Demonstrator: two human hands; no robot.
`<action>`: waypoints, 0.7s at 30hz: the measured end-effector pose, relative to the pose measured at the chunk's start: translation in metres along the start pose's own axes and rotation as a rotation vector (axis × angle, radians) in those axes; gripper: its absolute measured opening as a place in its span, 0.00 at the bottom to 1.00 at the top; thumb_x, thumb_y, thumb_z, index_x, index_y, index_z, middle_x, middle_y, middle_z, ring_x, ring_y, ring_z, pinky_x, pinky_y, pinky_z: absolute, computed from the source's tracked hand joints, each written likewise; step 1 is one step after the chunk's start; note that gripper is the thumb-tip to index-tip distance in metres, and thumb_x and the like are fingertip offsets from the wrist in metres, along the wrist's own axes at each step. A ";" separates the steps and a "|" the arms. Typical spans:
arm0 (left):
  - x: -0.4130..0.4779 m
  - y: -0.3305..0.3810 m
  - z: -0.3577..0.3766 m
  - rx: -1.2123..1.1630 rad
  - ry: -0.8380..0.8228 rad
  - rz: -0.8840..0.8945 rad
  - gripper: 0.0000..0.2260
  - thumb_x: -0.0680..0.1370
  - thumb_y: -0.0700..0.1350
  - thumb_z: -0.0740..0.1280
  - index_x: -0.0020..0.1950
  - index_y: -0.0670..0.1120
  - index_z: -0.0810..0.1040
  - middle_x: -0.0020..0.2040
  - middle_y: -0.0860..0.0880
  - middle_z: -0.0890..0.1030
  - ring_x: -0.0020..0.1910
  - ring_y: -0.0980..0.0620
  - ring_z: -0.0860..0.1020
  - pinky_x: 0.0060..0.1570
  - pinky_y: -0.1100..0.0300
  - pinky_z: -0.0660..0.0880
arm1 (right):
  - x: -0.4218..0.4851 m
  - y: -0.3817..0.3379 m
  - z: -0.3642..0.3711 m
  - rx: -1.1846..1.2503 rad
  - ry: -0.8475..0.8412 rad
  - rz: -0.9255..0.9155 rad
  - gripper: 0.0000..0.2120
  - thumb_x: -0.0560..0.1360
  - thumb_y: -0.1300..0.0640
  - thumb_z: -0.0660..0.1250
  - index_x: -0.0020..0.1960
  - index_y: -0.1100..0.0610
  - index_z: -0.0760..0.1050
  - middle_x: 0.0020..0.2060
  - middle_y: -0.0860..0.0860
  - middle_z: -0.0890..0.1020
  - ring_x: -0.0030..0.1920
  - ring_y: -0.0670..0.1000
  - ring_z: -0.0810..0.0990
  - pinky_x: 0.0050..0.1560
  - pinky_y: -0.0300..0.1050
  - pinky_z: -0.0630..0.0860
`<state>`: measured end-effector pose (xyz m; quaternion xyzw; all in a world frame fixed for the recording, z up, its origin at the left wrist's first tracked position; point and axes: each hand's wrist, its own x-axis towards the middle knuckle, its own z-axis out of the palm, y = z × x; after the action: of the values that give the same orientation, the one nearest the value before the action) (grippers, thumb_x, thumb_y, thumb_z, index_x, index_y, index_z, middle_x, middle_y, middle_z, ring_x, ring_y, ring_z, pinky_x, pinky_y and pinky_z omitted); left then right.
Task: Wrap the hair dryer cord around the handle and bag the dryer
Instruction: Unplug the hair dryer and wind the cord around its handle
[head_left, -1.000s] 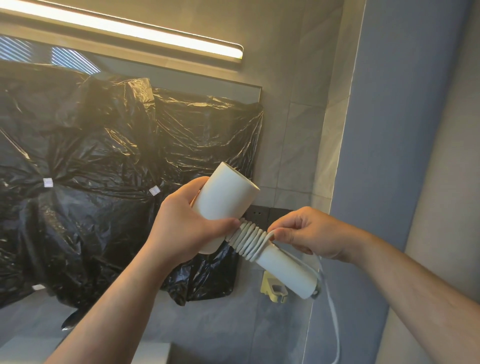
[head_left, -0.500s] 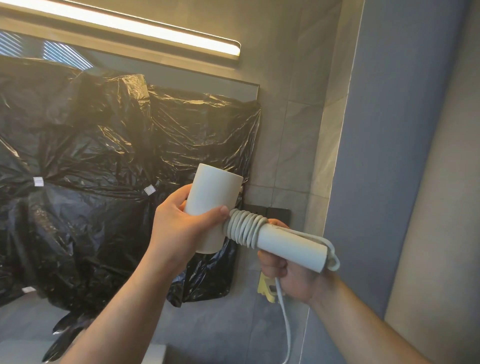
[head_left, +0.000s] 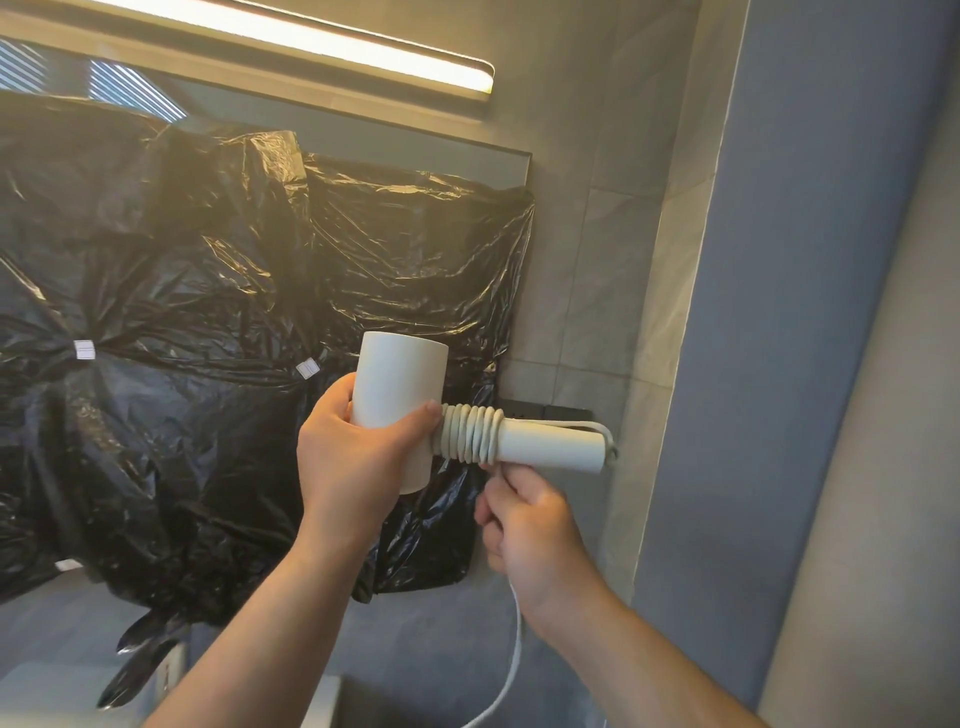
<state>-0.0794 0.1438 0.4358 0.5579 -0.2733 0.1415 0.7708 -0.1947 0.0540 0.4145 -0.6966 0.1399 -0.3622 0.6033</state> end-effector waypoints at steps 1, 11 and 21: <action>0.001 -0.001 -0.001 0.030 0.023 0.017 0.21 0.63 0.57 0.77 0.52 0.54 0.79 0.45 0.52 0.82 0.44 0.50 0.81 0.39 0.45 0.83 | -0.003 0.000 0.002 -0.121 -0.010 -0.029 0.11 0.80 0.58 0.56 0.49 0.52 0.77 0.32 0.53 0.71 0.26 0.46 0.63 0.28 0.43 0.59; 0.001 0.000 -0.013 0.322 0.005 0.207 0.26 0.65 0.59 0.76 0.60 0.57 0.73 0.47 0.56 0.80 0.45 0.53 0.79 0.37 0.61 0.73 | -0.002 -0.038 -0.016 -0.832 -0.124 -0.206 0.18 0.79 0.57 0.60 0.31 0.51 0.72 0.28 0.45 0.70 0.31 0.45 0.69 0.34 0.33 0.69; 0.007 0.010 -0.014 0.382 -0.172 0.270 0.28 0.61 0.60 0.77 0.60 0.61 0.74 0.45 0.59 0.80 0.44 0.55 0.79 0.41 0.53 0.79 | 0.016 -0.074 -0.038 -0.994 -0.166 -0.329 0.02 0.69 0.56 0.72 0.40 0.51 0.83 0.37 0.46 0.82 0.39 0.45 0.79 0.44 0.45 0.76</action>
<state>-0.0756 0.1593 0.4441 0.6618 -0.3782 0.2444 0.5994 -0.2273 0.0329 0.4904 -0.9376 0.1352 -0.2859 0.1446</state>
